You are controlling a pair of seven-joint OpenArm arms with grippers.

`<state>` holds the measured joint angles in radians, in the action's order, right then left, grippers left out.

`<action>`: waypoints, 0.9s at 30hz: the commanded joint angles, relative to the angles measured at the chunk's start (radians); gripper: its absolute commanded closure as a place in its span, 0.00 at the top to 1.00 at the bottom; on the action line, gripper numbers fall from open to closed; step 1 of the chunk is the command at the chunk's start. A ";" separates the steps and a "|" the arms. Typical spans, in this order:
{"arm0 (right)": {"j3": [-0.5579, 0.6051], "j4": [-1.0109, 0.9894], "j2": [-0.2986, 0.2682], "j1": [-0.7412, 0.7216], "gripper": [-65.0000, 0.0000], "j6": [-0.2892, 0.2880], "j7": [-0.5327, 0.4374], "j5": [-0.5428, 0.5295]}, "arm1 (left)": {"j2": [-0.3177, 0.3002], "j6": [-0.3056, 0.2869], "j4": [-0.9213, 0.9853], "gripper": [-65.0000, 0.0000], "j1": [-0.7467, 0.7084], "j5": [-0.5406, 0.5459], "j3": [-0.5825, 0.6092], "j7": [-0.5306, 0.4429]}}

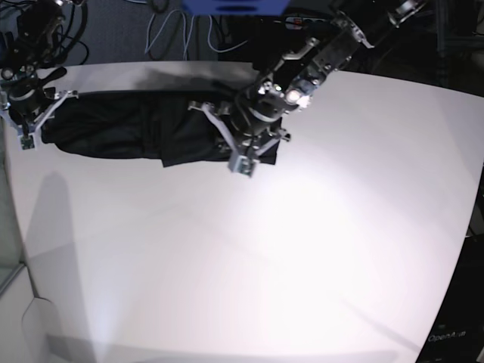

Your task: Fold the T-shirt properly

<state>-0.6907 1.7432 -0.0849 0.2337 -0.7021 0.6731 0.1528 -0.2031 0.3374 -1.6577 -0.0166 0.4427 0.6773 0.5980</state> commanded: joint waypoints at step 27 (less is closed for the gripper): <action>-0.010 0.021 -0.017 -0.026 0.46 0.004 -0.006 -0.005 | 0.004 -0.014 0.212 0.00 -0.039 -0.008 -0.126 -0.102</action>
<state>-0.6945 1.7432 -0.0879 0.2142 -0.7021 0.6804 0.1532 -0.1883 0.2920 -1.4586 -0.0521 0.4397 0.5526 0.4404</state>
